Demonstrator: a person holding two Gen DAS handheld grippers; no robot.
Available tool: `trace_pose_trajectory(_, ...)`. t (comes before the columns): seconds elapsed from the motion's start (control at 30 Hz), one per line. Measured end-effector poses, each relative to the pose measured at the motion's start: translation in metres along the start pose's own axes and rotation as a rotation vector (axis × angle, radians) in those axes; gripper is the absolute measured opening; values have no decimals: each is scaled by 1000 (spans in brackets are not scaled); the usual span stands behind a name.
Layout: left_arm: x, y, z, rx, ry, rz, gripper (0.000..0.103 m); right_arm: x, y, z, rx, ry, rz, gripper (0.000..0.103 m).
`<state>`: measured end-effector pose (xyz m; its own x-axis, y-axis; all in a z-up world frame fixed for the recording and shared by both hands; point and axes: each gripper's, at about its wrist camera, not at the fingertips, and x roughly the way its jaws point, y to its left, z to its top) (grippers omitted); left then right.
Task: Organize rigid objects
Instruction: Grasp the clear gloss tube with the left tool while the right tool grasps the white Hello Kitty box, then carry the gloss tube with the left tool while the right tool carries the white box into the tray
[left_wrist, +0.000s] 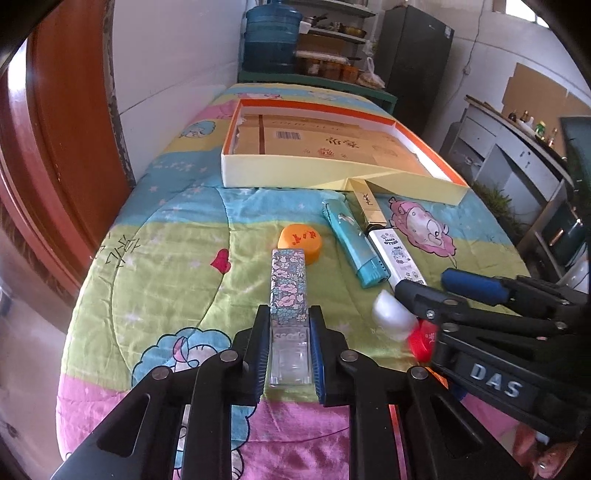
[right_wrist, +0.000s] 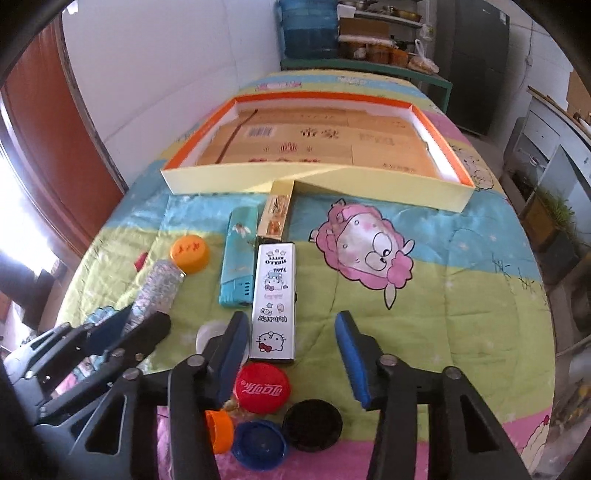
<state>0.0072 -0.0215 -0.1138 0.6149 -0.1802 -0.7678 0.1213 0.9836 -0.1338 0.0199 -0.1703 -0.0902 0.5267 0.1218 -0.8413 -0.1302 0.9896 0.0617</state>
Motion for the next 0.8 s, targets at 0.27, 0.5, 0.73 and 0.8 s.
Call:
trace_pose_trajectory(0.27, 2, 2, 2, 0, -1, -18, 20, 9, 2, 6, -19, 8, -4, 34)
trace_pose_trajectory(0.5, 0, 7, 3, -14, 1, -37, 20, 8, -3, 6, -5, 4, 28, 25)
trace_pose_trajectory(0.73, -12, 7, 9, -8, -31, -23, 20, -6, -10, 4, 29, -26, 69, 25)
trace_pose_trajectory(0.8, -15, 7, 12, -8, -40, -26, 20, -12, -11, 5, 31, -39, 72, 25)
